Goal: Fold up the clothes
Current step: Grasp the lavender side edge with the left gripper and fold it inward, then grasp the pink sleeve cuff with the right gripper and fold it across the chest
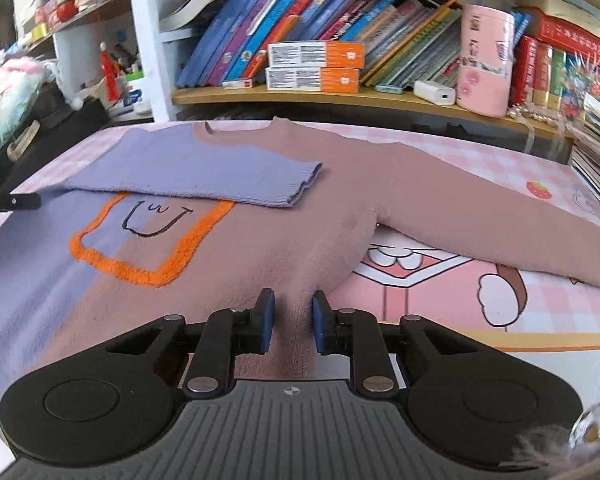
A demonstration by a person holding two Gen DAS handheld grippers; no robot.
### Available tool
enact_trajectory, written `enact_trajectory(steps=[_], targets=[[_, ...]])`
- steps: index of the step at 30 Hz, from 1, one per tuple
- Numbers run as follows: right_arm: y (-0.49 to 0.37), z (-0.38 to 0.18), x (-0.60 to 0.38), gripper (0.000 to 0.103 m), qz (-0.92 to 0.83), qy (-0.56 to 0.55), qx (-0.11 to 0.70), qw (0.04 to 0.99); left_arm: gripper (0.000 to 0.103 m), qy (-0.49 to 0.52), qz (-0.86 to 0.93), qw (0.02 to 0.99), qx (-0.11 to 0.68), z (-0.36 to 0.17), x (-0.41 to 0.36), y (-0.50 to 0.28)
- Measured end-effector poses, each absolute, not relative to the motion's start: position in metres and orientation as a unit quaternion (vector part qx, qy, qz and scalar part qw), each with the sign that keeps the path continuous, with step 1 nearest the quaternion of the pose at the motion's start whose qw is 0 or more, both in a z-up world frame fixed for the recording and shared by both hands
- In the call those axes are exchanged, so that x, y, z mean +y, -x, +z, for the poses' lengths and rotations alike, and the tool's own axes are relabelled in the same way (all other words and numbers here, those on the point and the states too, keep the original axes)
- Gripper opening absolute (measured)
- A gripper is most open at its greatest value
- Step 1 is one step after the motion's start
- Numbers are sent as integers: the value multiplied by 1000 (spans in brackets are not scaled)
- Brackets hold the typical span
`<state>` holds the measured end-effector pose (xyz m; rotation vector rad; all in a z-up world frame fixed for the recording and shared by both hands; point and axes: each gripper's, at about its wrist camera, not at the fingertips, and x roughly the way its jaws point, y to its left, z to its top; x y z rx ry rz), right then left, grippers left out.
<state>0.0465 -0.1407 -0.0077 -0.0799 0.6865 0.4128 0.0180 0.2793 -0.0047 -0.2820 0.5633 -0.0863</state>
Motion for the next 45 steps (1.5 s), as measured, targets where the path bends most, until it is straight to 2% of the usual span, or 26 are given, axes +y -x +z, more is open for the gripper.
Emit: enact_trajectory(steps=[4, 6, 7, 8, 9, 11, 13, 16, 17, 25, 30, 32, 34, 36, 38, 42, 45], targets=[[-45, -6, -133, 19, 202, 47, 335, 919, 6, 129, -34, 954, 269, -3, 278, -15], [-44, -2, -141, 20, 191, 39, 327, 925, 15, 111, -21, 964, 241, 5, 273, -6], [-43, 0, -145, 24, 185, 35, 322, 928, 19, 105, -17, 969, 225, 9, 272, 0], [-43, 3, -152, 32, 176, 31, 317, 931, 30, 102, -18, 973, 207, 13, 271, 6], [-42, 7, -159, 37, 166, 29, 311, 935, 50, 98, -18, 976, 191, 16, 270, 13], [-42, 13, -175, 46, 144, 26, 301, 942, 75, 88, -22, 981, 173, 18, 265, 23], [-46, 19, -192, 53, 114, 24, 295, 948, 79, 65, -28, 983, 167, 19, 255, 30], [-58, 25, -226, 76, 62, 5, 296, 953, 89, 22, -37, 985, 166, 18, 240, 37], [-63, 26, -237, 79, 44, -2, 297, 954, 94, 7, -40, 985, 165, 17, 235, 40], [-105, 27, -332, 81, -75, -81, 315, 943, 103, -60, -55, 983, 164, 12, 213, 46], [-122, 7, -368, 76, -122, -141, 353, 917, 103, -59, -62, 980, 178, 10, 212, 42], [-126, 2, -375, 66, -129, -159, 360, 910, 103, -51, -64, 980, 182, 9, 214, 41], [-129, -1, -380, 60, -135, -175, 364, 905, 103, -43, -66, 979, 187, 9, 217, 40], [-131, -1, -382, 58, -136, -182, 362, 904, 103, -31, -63, 979, 193, 8, 221, 38], [-134, -2, -383, 52, -134, -186, 360, 904, 103, -20, -60, 978, 199, 8, 224, 36], [-141, -2, -377, 51, -128, -182, 358, 907, 103, -8, -47, 976, 213, 6, 228, 31], [-146, -4, -365, 44, -126, -144, 361, 913, 103, -8, -45, 975, 217, 5, 228, 31]])
